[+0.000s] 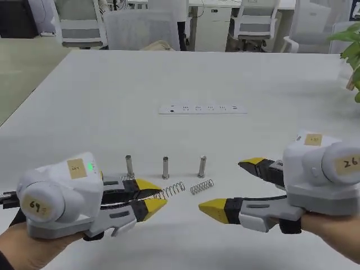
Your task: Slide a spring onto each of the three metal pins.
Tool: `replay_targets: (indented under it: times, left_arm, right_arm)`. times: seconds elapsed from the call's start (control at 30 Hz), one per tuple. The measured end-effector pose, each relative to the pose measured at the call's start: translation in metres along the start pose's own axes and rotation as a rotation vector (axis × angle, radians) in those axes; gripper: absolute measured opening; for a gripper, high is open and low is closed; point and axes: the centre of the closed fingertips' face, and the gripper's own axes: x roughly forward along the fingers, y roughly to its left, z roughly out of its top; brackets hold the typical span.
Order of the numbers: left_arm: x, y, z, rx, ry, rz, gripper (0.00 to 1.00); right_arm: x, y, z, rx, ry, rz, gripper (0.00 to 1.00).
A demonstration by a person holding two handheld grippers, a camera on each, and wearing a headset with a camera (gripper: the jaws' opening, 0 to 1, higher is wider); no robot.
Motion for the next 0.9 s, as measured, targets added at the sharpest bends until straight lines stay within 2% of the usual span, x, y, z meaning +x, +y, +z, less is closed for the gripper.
replay_targets:
  times: [0.3,0.47,0.8,0.9]
  left_arm:
    - [-0.001,-0.004,0.007,0.023,-0.011,-0.015,0.03]
    - [-0.002,-0.009,0.009,0.043,-0.018,-0.038,0.03]
    - [-0.004,-0.023,0.014,0.077,-0.024,-0.112,0.02]
    - [-0.005,-0.027,0.016,0.081,-0.027,-0.128,0.02]
  right_arm:
    - [0.003,0.011,0.005,-0.015,-0.003,0.048,0.62]
    - [0.004,0.024,0.005,-0.029,0.001,0.108,0.54]
    - [0.005,0.043,0.005,-0.067,0.014,0.193,0.45]
    - [0.004,0.051,0.007,-0.053,0.006,0.237,0.42]
